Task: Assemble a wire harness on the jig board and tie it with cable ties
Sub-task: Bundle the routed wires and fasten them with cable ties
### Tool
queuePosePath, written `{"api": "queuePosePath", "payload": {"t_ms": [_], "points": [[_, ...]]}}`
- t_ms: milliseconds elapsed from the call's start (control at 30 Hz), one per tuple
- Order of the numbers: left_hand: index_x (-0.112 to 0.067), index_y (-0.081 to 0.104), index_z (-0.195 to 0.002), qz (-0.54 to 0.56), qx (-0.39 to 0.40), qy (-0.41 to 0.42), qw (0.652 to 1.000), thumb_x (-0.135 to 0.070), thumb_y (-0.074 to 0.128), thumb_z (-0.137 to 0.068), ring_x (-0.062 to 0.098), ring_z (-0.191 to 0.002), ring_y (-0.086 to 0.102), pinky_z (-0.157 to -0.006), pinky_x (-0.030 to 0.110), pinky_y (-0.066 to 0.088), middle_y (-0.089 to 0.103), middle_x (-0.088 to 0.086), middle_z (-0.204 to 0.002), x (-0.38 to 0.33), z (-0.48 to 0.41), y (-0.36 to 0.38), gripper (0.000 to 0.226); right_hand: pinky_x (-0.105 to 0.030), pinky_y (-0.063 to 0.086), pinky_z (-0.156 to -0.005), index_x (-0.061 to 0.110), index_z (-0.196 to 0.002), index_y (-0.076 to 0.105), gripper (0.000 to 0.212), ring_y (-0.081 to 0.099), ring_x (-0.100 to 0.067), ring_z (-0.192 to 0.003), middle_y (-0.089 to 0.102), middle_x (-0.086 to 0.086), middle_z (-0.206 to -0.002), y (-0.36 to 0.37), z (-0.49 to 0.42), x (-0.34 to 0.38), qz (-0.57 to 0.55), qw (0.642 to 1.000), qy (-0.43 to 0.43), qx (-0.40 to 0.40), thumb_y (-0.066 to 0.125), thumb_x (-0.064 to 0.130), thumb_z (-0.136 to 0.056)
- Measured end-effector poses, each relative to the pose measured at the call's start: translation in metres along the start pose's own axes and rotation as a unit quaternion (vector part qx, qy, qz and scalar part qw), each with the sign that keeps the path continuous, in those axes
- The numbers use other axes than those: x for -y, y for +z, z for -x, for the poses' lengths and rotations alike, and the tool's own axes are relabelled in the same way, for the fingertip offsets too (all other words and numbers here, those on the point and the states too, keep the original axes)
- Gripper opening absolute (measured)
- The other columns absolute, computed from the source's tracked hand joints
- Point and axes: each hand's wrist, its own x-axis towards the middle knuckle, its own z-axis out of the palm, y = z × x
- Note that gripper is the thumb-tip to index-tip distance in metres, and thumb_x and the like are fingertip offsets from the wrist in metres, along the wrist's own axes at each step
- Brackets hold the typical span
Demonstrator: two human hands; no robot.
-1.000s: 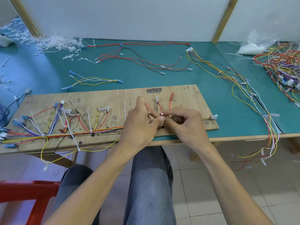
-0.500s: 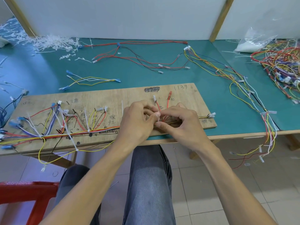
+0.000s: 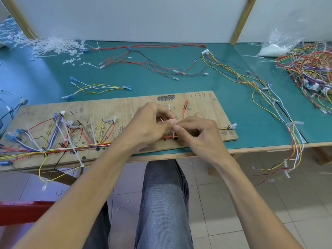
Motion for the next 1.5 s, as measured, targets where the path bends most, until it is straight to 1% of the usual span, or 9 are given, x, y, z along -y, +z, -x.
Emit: {"api": "queuePosePath", "payload": {"t_ms": [200, 333, 500, 600, 867, 1000, 1100, 1300, 1500], "points": [[-0.025, 0.077, -0.079, -0.053, -0.038, 0.018, 0.998, -0.023, 0.075, -0.093, 0.000, -0.066, 0.061, -0.061, 0.013, 0.043, 0.073, -0.009, -0.074, -0.001, -0.003, 0.004, 0.014, -0.021, 0.040, -0.069, 0.024, -0.089, 0.085, 0.002, 0.055, -0.007, -0.072, 0.069, 0.017, -0.076, -0.005, -0.002, -0.001, -0.042, 0.997, 0.067, 0.010, 0.084, 0.024, -0.090], [-0.025, 0.076, -0.079, -0.075, -0.035, 0.024, 0.996, -0.023, 0.075, -0.093, -0.004, -0.063, 0.057, -0.057, 0.009, 0.039, 0.069, -0.011, -0.071, -0.001, -0.004, 0.006, 0.014, -0.011, 0.039, -0.064, 0.024, -0.091, 0.085, 0.004, 0.053, -0.002, -0.063, 0.062, 0.027, -0.074, -0.004, -0.001, -0.001, -0.049, 0.995, 0.090, -0.003, 0.087, 0.022, -0.087], [-0.020, 0.071, -0.082, -0.069, -0.052, 0.018, 0.996, -0.016, 0.067, -0.099, -0.008, -0.062, 0.058, -0.057, 0.008, 0.040, 0.068, -0.013, -0.069, -0.006, -0.009, 0.010, 0.018, -0.030, 0.051, -0.083, 0.015, -0.090, 0.084, 0.002, 0.066, -0.014, -0.094, 0.075, 0.009, -0.097, -0.006, 0.000, 0.005, 0.007, 0.999, 0.027, 0.018, 0.083, 0.013, -0.090], [-0.019, 0.069, -0.086, -0.073, -0.086, 0.025, 0.993, -0.017, 0.063, -0.101, -0.002, -0.066, 0.058, -0.058, 0.008, 0.039, 0.069, -0.010, -0.076, -0.012, -0.017, 0.010, 0.017, -0.039, 0.052, -0.087, 0.015, -0.088, 0.084, 0.002, 0.064, -0.023, -0.097, 0.074, 0.008, -0.101, -0.006, -0.001, 0.004, 0.043, 0.999, 0.007, 0.028, 0.084, 0.013, -0.089], [-0.016, 0.067, -0.088, -0.050, -0.104, 0.053, 0.992, -0.011, 0.063, -0.100, -0.002, -0.068, 0.058, -0.062, 0.011, 0.037, 0.066, -0.009, -0.074, -0.014, -0.012, 0.013, 0.014, -0.036, 0.047, -0.080, 0.020, -0.089, 0.086, 0.002, 0.054, -0.023, -0.091, 0.075, 0.016, -0.099, -0.008, -0.002, -0.001, 0.037, 0.998, 0.003, 0.040, 0.085, 0.020, -0.088], [-0.023, 0.063, -0.090, -0.025, -0.045, 0.064, 0.997, -0.014, 0.062, -0.101, 0.017, -0.085, 0.066, -0.074, 0.031, 0.049, 0.070, -0.007, -0.084, -0.006, -0.007, 0.001, 0.015, -0.033, 0.047, -0.081, 0.021, -0.088, 0.086, 0.003, 0.058, -0.018, -0.092, 0.076, 0.017, -0.096, -0.007, -0.002, 0.000, 0.027, 0.999, 0.021, 0.042, 0.087, 0.023, -0.086], [-0.027, 0.065, -0.091, -0.034, -0.022, 0.067, 0.997, -0.021, 0.065, -0.099, 0.015, -0.082, 0.067, -0.067, 0.025, 0.046, 0.071, -0.009, -0.086, 0.000, -0.001, -0.001, 0.010, -0.040, 0.051, -0.083, 0.023, -0.086, 0.085, 0.004, 0.062, -0.022, -0.094, 0.075, 0.021, -0.094, -0.007, -0.005, 0.001, 0.039, 0.997, 0.029, 0.058, 0.088, 0.020, -0.084], [-0.026, 0.075, -0.094, 0.020, 0.031, 0.079, 0.996, -0.046, 0.070, -0.095, 0.010, -0.084, 0.074, -0.082, 0.040, 0.061, 0.077, -0.009, -0.087, 0.008, 0.013, -0.003, 0.020, -0.029, 0.042, -0.080, 0.027, -0.088, 0.085, 0.004, 0.057, -0.005, -0.091, 0.075, 0.024, -0.094, -0.009, -0.008, 0.000, 0.043, 0.994, 0.057, 0.077, 0.086, 0.025, -0.085], [-0.023, 0.082, -0.083, -0.046, -0.100, 0.106, 0.988, -0.013, 0.079, -0.087, 0.001, -0.073, 0.071, -0.073, 0.022, 0.055, 0.075, -0.017, -0.074, 0.010, 0.016, 0.004, 0.012, -0.028, 0.041, -0.084, 0.026, -0.092, 0.085, 0.003, 0.059, -0.006, -0.094, 0.075, 0.021, -0.098, -0.010, -0.008, 0.003, 0.053, 0.994, 0.040, 0.084, 0.081, 0.026, -0.091]]}}
